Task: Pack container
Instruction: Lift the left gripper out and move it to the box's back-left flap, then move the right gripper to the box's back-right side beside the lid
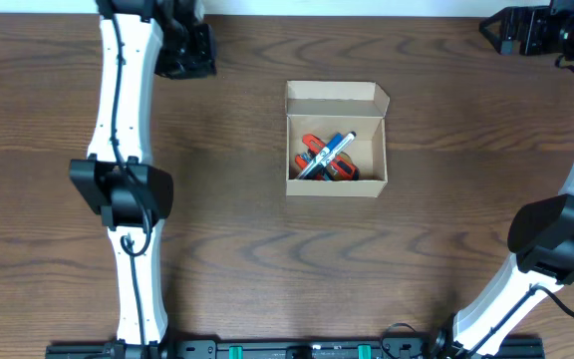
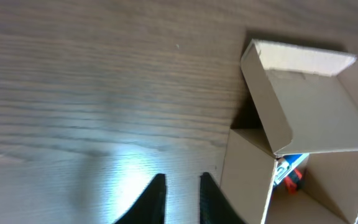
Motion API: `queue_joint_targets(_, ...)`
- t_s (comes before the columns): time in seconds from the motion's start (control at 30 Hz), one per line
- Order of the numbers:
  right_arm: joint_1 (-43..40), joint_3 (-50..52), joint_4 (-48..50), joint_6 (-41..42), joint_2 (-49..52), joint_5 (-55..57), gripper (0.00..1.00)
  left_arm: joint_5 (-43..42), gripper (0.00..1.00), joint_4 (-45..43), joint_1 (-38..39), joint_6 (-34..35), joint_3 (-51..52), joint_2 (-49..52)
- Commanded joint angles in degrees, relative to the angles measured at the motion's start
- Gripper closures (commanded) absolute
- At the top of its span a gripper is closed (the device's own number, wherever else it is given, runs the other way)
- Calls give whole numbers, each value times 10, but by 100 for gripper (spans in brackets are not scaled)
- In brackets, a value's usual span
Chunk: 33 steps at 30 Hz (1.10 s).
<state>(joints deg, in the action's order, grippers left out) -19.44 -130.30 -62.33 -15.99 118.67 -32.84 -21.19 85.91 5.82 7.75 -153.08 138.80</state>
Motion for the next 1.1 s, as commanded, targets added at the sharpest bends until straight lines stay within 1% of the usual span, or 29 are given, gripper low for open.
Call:
queue_joint_targets(0.0, 4, 3, 3, 23, 7, -35, 21, -31, 87, -10, 7, 2, 2, 6)
queue_joint_targets(0.03, 4, 3, 5, 23, 9, -26, 37, -31, 91, -16, 9, 3, 3, 6)
queue_joint_targets(0.07, 4, 3, 7, 32, 13, -9, 56, -31, 94, -24, 10, 9, 7, 6)
queue_joint_targets(0.1, 4, 3, 9, 53, 17, 15, 61, -31, 94, -29, 10, 16, 12, 6)
queue_joint_targets(0.17, 3, 3, 12, 110, 33, 68, 66, -40, 94, -37, 10, 18, 23, 6)
queue_joint_targets(0.2, 3, 3, 10, 130, 43, 88, 70, -42, 94, -38, 10, 18, 31, 6)
queue_joint_targets(0.23, 3, 3, 7, 140, 51, 94, 78, -44, 94, -39, 10, 19, 38, 6)
queue_joint_targets(0.27, 3, 3, 2, 148, 62, 95, 90, -44, 94, -39, 10, 22, 47, 6)
queue_joint_targets(0.3, 2, 3, -3, 156, 73, 92, 98, -46, 94, -39, 10, 22, 56, 6)
queue_joint_targets(0.4, 3, 3, -11, 203, 106, 74, 99, -70, 94, -49, 11, 22, 91, 6)
queue_joint_targets(0.53, 4, 3, -17, 220, 138, 20, 99, -97, 94, -71, 12, 33, 130, 6)
queue_joint_targets(0.63, 4, 3, -28, 236, 155, 1, 99, -120, 94, -88, 15, 37, 151, 6)
queue_joint_targets(0.83, 16, 12, -57, 267, 173, -7, 98, -129, 94, -97, 25, 72, 161, 6)
queue_joint_targets(1.07, 43, 61, -53, 344, 173, -11, 98, -133, 94, -95, 30, 106, 161, 15)
